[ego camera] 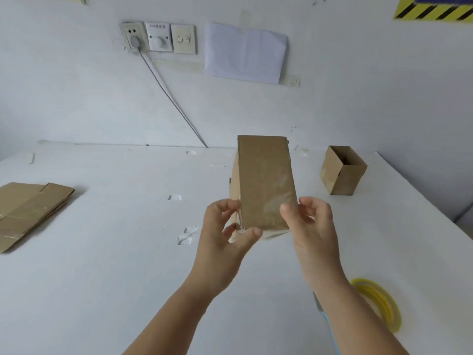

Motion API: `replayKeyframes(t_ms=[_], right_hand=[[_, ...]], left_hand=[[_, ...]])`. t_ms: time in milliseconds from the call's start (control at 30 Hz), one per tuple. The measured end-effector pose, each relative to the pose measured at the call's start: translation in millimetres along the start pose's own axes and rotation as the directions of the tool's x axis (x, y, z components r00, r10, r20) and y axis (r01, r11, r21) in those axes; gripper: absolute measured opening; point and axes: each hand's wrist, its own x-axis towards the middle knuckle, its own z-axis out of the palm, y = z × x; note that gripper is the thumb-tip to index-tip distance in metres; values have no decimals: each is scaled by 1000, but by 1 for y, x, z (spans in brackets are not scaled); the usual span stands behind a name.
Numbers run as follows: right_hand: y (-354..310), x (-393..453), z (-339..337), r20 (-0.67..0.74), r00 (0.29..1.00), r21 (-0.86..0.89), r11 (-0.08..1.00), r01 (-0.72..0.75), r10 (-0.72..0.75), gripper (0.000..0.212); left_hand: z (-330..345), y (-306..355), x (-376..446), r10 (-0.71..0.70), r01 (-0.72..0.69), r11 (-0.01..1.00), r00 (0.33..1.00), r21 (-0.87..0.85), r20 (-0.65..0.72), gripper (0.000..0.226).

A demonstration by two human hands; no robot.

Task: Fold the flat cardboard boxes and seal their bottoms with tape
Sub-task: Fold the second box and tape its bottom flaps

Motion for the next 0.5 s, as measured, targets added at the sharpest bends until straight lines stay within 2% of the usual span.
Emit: replayKeyframes(t_ms=[67, 100, 200, 333, 400, 500], right_hand=[[5, -2, 5, -31, 999, -68, 997, 26, -28, 53], [8, -2, 8, -54, 998, -112, 993, 23, -29, 55], [17, -2, 13, -115, 992, -153, 988, 35, -53, 37], [29, -2, 14, -198, 976, -110, 992, 69, -89, 10], [33, -1, 15, -206, 975, -109, 992, 58, -80, 12], [43, 6, 14, -191, 981, -167, 986, 10, -42, 29]], left_hand=[[2, -3, 1, -7, 7, 1000, 999, 3, -34, 54], [3, -4, 1, 7, -6, 1000, 999, 23, -40, 56], [3, -10, 0, 21, -20, 999, 999, 30, -26, 60], [0, -19, 5, -57, 56, 998, 998, -14, -31, 61], [0, -25, 11, -64, 67, 996, 997, 56, -53, 64], [4, -32, 26, -27, 37, 958, 999, 285, -39, 67]])
